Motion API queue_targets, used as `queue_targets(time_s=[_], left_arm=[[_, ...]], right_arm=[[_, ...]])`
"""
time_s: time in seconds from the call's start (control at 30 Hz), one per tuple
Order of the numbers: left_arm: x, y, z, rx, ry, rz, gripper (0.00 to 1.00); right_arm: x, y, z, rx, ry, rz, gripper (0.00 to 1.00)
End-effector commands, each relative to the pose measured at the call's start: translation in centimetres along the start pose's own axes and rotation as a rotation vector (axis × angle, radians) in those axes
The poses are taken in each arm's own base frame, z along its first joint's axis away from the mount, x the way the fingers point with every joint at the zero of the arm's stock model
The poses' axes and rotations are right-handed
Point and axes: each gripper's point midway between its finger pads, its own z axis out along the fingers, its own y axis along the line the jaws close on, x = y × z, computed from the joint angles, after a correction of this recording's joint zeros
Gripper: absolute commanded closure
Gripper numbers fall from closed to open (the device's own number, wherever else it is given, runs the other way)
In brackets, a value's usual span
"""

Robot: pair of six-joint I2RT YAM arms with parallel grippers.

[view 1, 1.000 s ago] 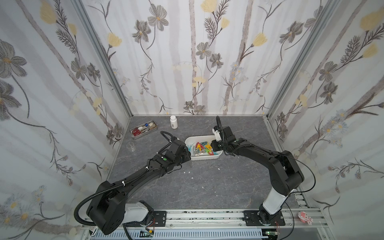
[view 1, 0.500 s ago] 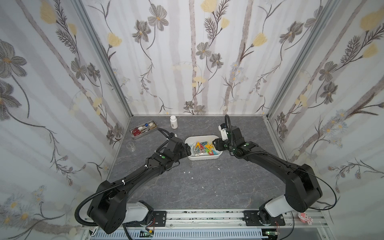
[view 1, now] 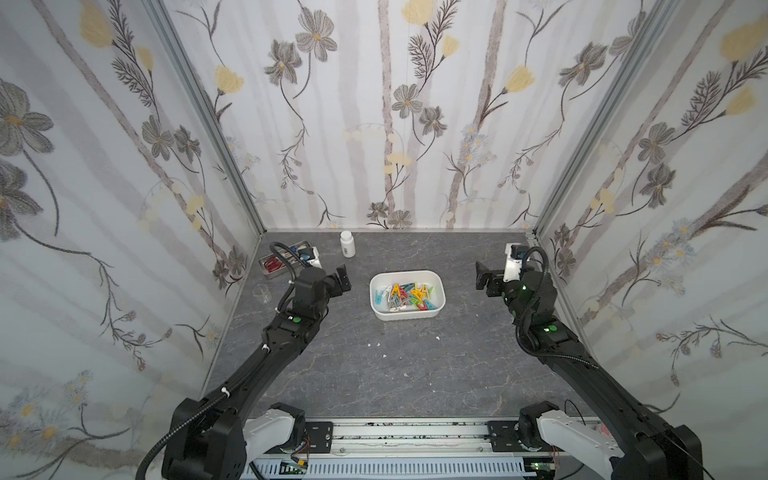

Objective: Put the clothespins into the storage box
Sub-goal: Reset both arms

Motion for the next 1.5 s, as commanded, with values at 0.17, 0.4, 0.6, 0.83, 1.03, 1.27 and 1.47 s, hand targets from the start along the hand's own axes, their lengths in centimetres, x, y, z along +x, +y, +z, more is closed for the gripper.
queue_targets(time_s=[0.17,0.4,0.6,0.83,1.03,1.27,1.47], left_arm=[[1.2,5.7,-0.5,-0.164,-0.22,0.077,0.0],[3.7,7.0,2.4,-0.185,-0.192,0.087,0.0],[3.3,7.9,3.5,-0.18,-0.287,0.081,0.0],[4.0,8.8,3.7,-0.174,-0.279,0.044,0.0],[4.0,8.9,3.7,-0.175,-0.278,0.042,0.0],[4.0,8.8,3.7,-0.174,-0.275,0.041,0.0],[4.0,8.8,3.7,-0.174,-0.276,0.043,0.0]], right_arm=[[7.6,-5.0,-2.3,0.167,-0.092,0.012,0.0],[11.9,-6.6,-1.6,0.187,-0.06,0.012,0.0],[13.3,-7.7,0.0,0.188,-0.044,0.017,0.0],[15.5,-7.8,2.0,0.166,0.018,0.023,0.0],[15.5,-7.8,2.0,0.163,0.019,0.019,0.0],[15.5,-7.5,2.0,0.149,0.022,0.008,0.0],[15.6,-7.4,2.1,0.149,0.025,0.005,0.0]])
